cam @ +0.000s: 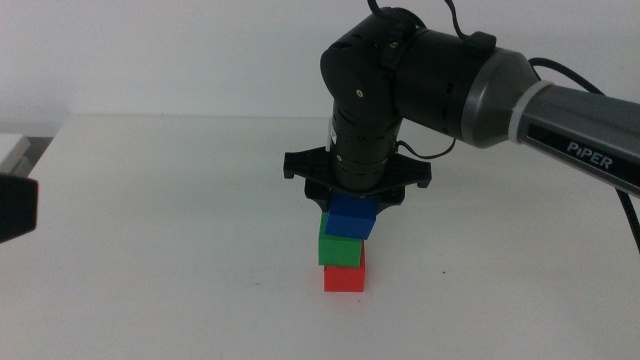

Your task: Stack red cubes first, then green, then blue cubes in a specific spot.

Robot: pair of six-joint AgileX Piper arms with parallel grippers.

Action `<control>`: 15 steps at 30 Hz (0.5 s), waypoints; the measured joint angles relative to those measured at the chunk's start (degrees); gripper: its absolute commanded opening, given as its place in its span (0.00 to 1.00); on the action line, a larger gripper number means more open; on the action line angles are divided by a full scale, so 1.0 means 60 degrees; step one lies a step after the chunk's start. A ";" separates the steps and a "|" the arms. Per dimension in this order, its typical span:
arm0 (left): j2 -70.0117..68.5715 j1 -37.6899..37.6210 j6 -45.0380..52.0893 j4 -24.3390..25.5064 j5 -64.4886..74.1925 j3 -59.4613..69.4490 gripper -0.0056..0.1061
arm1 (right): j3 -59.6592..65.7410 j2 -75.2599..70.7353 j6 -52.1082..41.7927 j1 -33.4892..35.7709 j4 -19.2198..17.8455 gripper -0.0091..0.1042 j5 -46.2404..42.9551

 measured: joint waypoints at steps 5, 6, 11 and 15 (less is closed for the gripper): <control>0.0000 0.0000 0.0000 0.0000 0.0000 0.0000 0.89 | 0.0000 0.0000 0.0085 0.0090 -0.0041 0.30 0.0000; 0.0000 0.0000 0.0000 0.0000 0.0000 0.0000 0.89 | 0.0000 0.0000 0.0104 0.0091 -0.0041 0.30 0.0000; 0.0000 0.0000 0.0000 0.0000 0.0000 0.0000 0.89 | 0.0000 0.0016 0.0206 0.0146 -0.0193 0.30 0.0000; 0.0000 0.0000 0.0000 0.0000 0.0000 0.0000 0.89 | 0.0000 0.0038 0.0244 0.0190 -0.0266 0.30 0.0000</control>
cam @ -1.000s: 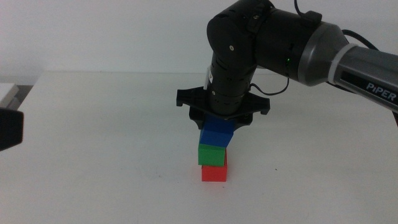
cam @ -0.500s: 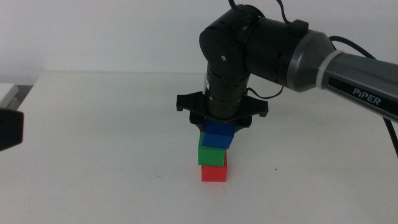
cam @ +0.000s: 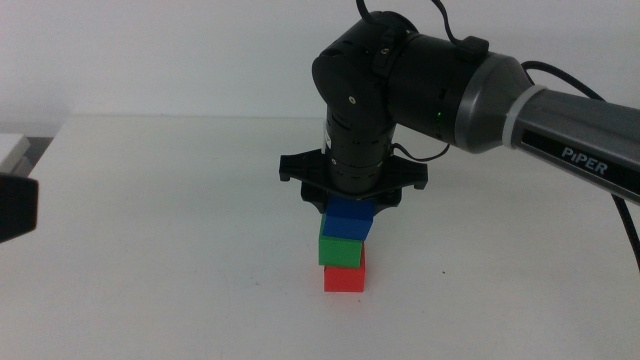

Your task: Stack red cubes first, then green, then blue cubes in a specific spot.

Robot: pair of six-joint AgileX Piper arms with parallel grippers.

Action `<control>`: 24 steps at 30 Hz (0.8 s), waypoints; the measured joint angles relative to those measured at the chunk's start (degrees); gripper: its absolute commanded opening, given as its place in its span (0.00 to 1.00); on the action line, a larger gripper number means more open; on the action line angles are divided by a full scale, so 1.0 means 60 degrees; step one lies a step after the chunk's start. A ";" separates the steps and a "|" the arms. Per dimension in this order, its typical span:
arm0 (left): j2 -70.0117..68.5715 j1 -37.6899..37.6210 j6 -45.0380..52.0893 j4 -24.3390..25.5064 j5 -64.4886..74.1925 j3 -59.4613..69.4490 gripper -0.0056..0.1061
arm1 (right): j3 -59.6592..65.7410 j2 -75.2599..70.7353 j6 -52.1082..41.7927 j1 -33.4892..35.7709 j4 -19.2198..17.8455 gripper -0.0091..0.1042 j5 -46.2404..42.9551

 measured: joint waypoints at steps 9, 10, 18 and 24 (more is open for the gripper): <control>0.0000 0.0000 0.0000 0.0000 0.0000 0.0000 0.89 | -0.0006 0.0044 -0.0001 0.0074 -0.0152 0.40 0.0017; 0.0000 0.0000 0.0000 0.0000 0.0000 0.0000 0.89 | -0.0006 0.0051 -0.0019 0.0074 -0.0152 0.58 0.0017; 0.0000 0.0000 0.0000 0.0000 0.0000 0.0000 0.89 | -0.0006 0.0149 -0.0148 0.0074 -0.0094 0.86 -0.0023; 0.0000 0.0000 0.0000 0.0000 0.0000 0.0000 0.89 | 0.0115 -0.0765 -0.0411 0.0074 -0.0320 0.86 -0.0280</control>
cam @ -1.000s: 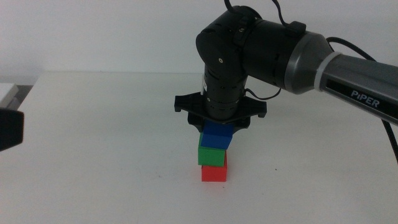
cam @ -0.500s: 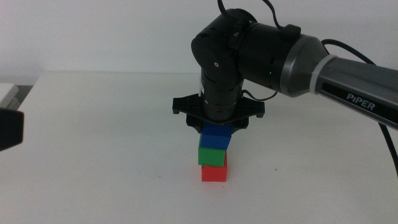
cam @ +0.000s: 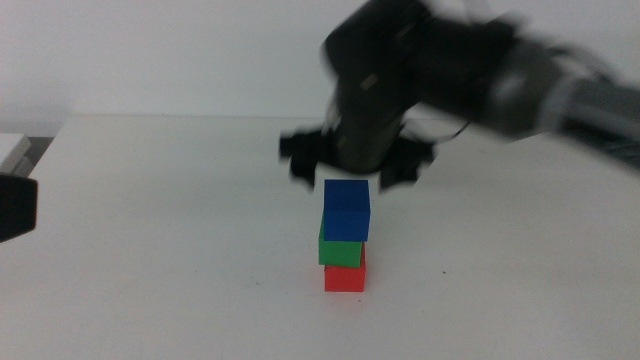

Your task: Stack red cubes first, then green, then blue cubes in a specific spot.

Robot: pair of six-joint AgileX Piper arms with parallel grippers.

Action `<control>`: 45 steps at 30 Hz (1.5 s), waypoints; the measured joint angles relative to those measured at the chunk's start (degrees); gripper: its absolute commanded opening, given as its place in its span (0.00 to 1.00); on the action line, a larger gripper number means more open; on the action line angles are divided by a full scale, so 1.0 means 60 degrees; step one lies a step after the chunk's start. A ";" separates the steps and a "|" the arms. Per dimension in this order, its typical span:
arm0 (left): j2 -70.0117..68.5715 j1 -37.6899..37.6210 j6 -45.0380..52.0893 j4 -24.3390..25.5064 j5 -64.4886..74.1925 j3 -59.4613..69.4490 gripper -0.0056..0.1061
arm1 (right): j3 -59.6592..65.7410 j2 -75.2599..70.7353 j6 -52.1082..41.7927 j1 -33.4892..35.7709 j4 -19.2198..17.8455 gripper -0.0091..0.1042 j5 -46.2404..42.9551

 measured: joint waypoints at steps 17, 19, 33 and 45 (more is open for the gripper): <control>0.0000 0.0000 0.0019 0.0000 0.0000 0.0000 0.89 | 0.8037 -0.9588 -0.3875 -0.4904 -0.0091 0.86 -0.3602; 0.0000 0.0000 0.0019 0.0000 0.0000 0.0000 0.89 | 0.9245 -1.0669 -0.5425 -0.6040 0.0884 0.86 -0.4738; 0.0000 0.0000 0.0019 0.0000 0.0000 0.0000 0.89 | 1.0986 -1.1986 -0.8310 -0.7817 0.3165 0.86 -0.6412; 0.0000 0.2666 0.0455 -0.0569 -0.4578 0.2915 0.89 | 1.1006 -1.1986 -0.8310 -0.7817 0.3177 0.86 -0.6412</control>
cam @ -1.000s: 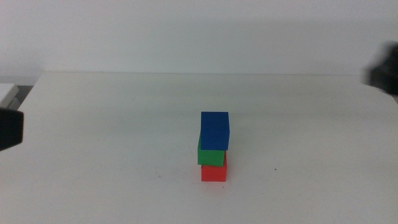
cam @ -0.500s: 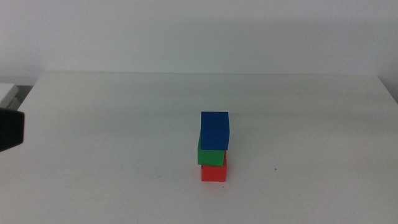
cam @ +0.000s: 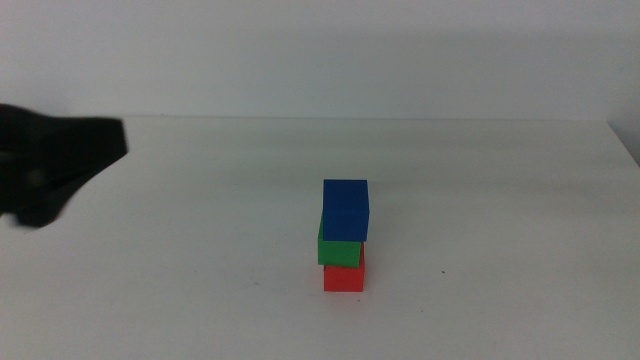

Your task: Stack red cubes first, then green, then blue cubes in a specific spot.

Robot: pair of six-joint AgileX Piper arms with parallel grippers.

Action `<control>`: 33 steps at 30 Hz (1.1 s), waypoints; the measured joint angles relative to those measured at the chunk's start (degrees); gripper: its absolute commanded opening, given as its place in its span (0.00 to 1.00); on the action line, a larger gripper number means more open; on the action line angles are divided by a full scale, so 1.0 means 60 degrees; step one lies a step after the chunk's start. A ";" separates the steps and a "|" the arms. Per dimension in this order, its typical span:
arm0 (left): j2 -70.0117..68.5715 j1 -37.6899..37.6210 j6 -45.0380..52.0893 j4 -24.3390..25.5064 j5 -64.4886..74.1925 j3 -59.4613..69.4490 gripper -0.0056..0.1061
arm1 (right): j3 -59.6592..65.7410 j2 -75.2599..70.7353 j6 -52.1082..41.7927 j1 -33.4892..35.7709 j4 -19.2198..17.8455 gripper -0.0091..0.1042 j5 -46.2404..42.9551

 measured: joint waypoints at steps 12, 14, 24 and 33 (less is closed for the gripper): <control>-0.1060 0.2794 0.0767 -0.0109 -0.6099 0.4784 0.89 | 0.0000 0.0000 0.0000 0.0000 0.0000 0.86 -0.0018; -0.1306 0.3254 0.0745 -0.0164 -0.6302 0.5213 0.89 | 0.0000 0.0000 0.0000 0.0000 0.0000 0.86 -0.0018; -0.4134 0.4638 0.0702 -0.0451 -0.6520 0.6861 0.89 | 0.0000 0.0000 0.0000 0.0000 0.0000 0.86 -0.0018; -0.5743 0.5120 0.0702 -0.0451 -0.6764 0.7262 0.89 | 0.0000 0.0000 0.0000 0.0000 0.0000 0.86 -0.0018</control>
